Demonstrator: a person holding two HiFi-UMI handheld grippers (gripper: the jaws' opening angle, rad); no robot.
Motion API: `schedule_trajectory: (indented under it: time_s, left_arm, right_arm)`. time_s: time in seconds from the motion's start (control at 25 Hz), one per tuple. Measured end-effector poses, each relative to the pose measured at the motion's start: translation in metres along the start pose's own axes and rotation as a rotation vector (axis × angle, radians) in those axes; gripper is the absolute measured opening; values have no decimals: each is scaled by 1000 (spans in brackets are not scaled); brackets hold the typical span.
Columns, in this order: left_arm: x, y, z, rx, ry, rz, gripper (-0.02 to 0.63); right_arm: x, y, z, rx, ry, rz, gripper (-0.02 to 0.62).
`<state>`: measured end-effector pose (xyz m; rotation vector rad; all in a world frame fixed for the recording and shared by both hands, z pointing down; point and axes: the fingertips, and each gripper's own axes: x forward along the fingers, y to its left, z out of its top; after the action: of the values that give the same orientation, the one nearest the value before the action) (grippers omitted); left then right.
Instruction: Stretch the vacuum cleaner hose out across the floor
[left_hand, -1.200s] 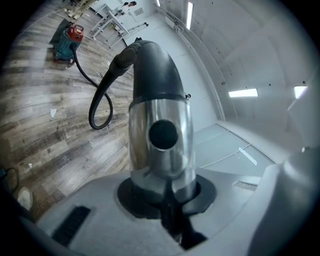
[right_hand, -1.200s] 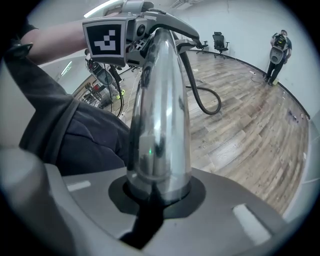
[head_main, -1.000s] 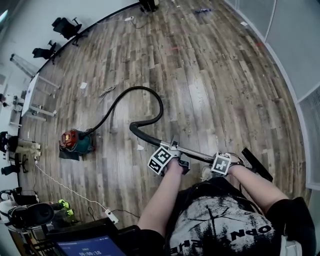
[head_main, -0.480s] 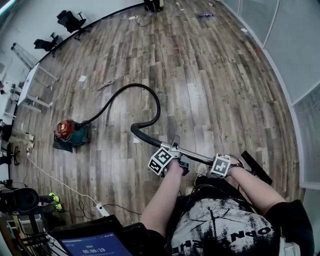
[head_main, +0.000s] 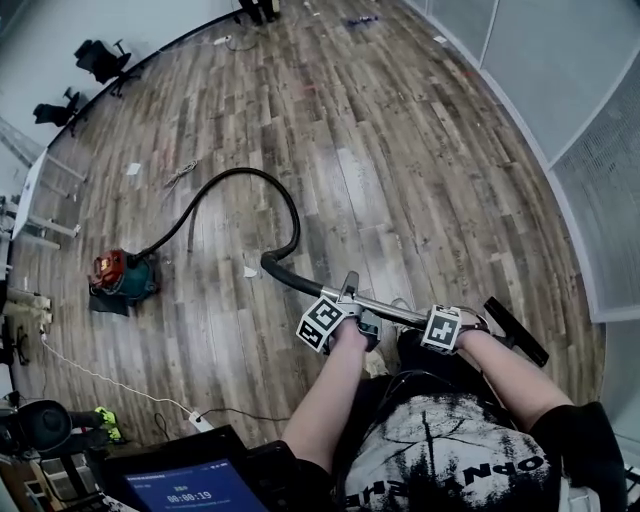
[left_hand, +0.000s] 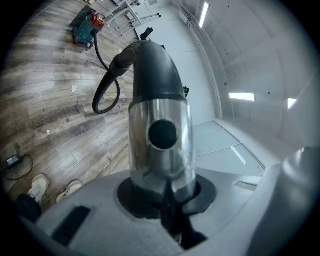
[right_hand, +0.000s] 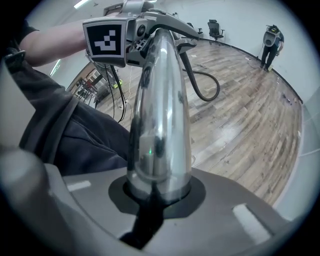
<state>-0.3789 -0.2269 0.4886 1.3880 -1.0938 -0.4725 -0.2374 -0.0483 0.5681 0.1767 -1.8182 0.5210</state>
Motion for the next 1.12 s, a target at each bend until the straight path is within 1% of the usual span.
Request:
schedule_trajectory:
  time_s: [0.12, 0.24, 0.32, 0.44, 0.52, 0.6, 0.64, 0.68, 0.76, 0.8, 0.84, 0.92, 0.96, 1.04, 1.08, 1.12]
  left_arm:
    - [-5, -5, -27, 5, 24, 2, 52]
    - [-5, -14, -49, 17, 18, 5, 52]
    - [-5, -20, -61, 22, 1, 11, 52]
    - [-7, -30, -88, 29, -37, 17, 52]
    - [-8, -37, -114, 30, -69, 18, 52]
    - [-8, -43, -139, 21, -103, 22, 52]
    - [-8, -45, -147, 12, -118, 25, 52]
    - [-8, -46, -150, 3, -131, 30, 52]
    - [-10, -46, -153, -9, -152, 43, 52]
    - [-10, -46, -159, -10, -162, 51, 52]
    - [-10, -48, -170, -10, -172, 58, 52]
    - [-13, -51, -202, -9, -188, 75, 52]
    - [-15, -51, -216, -8, -194, 84, 52]
    - [-19, -52, -231, -3, -204, 99, 52]
    - [-21, -52, -235, -1, -208, 105, 52]
    - [-23, -52, -238, 2, -210, 108, 52]
  right_arm:
    - [-4, 13, -25, 25, -3, -1, 49]
    - [-11, 18, -40, 15, -40, 18, 49]
    - [-15, 20, -51, 3, -63, 46, 49]
    - [-24, 11, -86, -35, -43, 26, 49]
    - [-31, 7, -116, -62, -38, 24, 49]
    - [-41, 1, -150, -82, 2, 23, 49]
    - [-45, -1, -165, -85, 39, 28, 49]
    - [-48, -3, -172, -94, 58, 34, 49]
    - [-49, -7, -165, -143, 14, 47, 49]
    - [-50, -8, -171, -157, 8, 53, 49]
    - [-52, -8, -188, -154, 33, 60, 49]
    - [-61, -6, -244, -120, 147, 73, 49]
    - [-62, -2, -257, -125, 144, 87, 49]
    - [-57, 10, -245, -177, 2, 134, 49]
    - [-55, 16, -239, -193, -49, 156, 49]
    - [-55, 20, -238, -199, -72, 169, 49]
